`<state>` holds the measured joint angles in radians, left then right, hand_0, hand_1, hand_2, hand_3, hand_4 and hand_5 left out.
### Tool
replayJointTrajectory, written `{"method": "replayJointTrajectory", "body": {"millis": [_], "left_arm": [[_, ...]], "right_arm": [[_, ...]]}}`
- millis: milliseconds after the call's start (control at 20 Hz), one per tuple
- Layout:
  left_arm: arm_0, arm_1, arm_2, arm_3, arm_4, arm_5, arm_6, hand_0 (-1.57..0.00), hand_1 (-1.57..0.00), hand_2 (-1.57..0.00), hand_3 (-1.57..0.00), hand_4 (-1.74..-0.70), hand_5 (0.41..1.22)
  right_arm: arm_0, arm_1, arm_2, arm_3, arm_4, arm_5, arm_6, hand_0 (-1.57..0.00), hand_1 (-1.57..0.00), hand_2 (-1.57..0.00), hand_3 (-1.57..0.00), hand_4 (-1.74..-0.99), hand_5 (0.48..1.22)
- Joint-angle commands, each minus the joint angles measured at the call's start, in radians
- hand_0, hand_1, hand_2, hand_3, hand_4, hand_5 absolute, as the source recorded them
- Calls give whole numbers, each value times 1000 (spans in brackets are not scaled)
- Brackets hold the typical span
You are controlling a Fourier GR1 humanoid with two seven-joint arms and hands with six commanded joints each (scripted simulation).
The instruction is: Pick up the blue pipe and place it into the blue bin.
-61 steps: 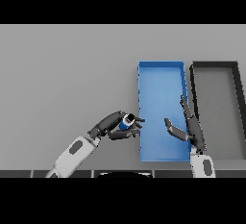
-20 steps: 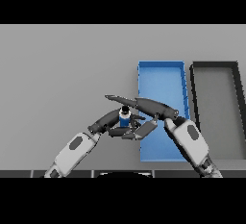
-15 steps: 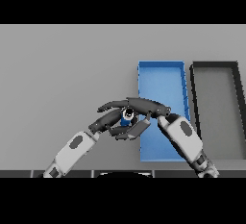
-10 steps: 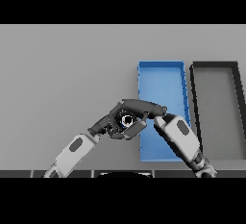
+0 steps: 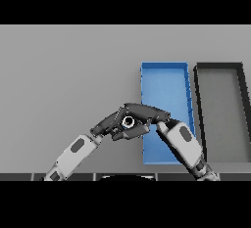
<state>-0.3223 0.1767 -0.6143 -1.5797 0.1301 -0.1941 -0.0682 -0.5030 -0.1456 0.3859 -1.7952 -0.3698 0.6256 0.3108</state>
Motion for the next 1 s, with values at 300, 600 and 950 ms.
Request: {"method": "replayJointTrajectory", "body": {"millis": [300, 600, 950], "left_arm": [[-3, 36, -4, -9, -44, -98, 21, -501, -410, -419, -170, -1110, 1184], [-2, 24, 15, 7, -113, -69, 38, -131, -107, -109, -44, -854, 794], [26, 10, 24, 12, -89, -48, 108, -27, -22, -22, -8, -865, 616]], "right_arm": [[23, 46, -19, -25, 16, 20, 31, -1561, -1561, -1561, -1558, -1482, 1206], [33, 79, -37, -35, 9, 18, 48, -1568, -1568, -1568, -1567, -1484, 1217], [50, 97, -46, -47, 23, 16, 23, -1570, -1570, -1570, -1570, -1490, 1220]]}}
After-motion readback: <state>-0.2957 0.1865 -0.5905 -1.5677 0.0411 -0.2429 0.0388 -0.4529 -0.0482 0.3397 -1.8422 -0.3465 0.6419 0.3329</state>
